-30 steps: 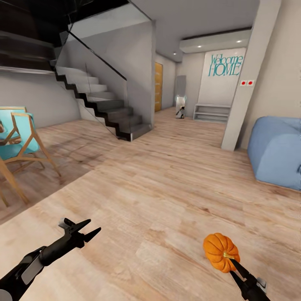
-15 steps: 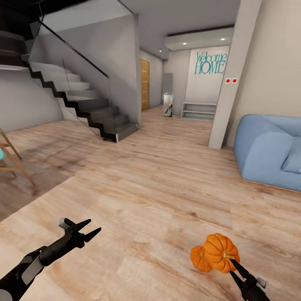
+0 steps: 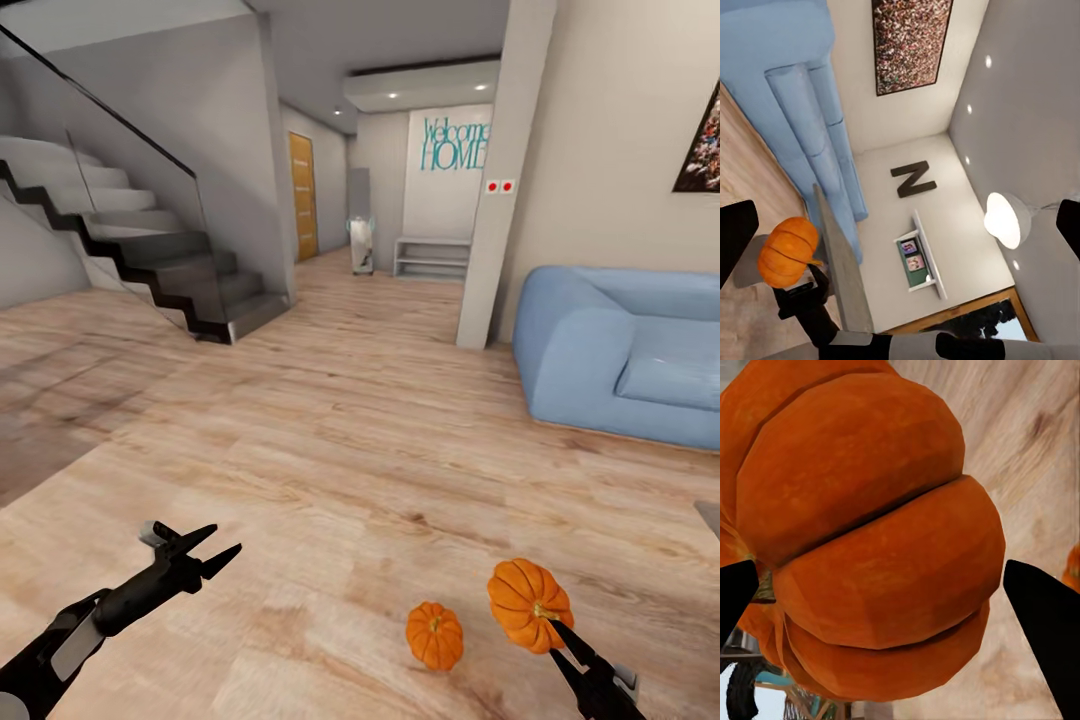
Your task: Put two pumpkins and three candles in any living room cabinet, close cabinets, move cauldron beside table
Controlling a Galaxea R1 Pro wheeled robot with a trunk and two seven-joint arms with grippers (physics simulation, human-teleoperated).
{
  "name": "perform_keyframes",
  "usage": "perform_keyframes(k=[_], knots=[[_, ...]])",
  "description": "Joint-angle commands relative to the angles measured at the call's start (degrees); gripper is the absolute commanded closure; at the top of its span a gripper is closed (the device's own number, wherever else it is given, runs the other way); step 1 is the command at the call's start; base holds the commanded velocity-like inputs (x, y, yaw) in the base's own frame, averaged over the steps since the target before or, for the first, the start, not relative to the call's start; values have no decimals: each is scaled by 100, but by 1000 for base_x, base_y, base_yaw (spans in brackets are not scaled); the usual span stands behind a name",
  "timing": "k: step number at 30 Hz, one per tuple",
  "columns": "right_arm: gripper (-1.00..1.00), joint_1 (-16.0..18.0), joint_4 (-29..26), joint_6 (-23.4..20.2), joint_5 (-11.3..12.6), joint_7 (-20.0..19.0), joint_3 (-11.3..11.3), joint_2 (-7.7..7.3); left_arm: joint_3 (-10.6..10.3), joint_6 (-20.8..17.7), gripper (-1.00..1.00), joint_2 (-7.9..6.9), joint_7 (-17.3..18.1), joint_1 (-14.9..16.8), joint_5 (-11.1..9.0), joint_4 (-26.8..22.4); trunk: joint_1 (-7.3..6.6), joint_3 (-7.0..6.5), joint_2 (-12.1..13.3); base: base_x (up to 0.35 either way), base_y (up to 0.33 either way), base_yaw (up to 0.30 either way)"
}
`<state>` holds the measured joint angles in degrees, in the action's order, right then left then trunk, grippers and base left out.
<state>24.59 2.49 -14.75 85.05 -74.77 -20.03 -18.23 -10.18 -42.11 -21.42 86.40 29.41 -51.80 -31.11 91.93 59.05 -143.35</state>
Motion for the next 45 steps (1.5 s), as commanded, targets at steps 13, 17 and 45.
perform_keyframes(k=[13,17,45], knots=[[100,10,15,-64,56,-38,-1,4,-37,-68,-100,-12,58,4,-31,0,0,78,-3,145,-195,-225],[100,10,15,-53,56,-38,-1,4,-37,-69,-100,-12,62,4,-31,0,0,97,-3,177,-11,-245],[100,10,15,-37,56,-38,-1,4,-28,-69,-100,-12,70,4,-39,3,0,211,-3,69,10,-252]])
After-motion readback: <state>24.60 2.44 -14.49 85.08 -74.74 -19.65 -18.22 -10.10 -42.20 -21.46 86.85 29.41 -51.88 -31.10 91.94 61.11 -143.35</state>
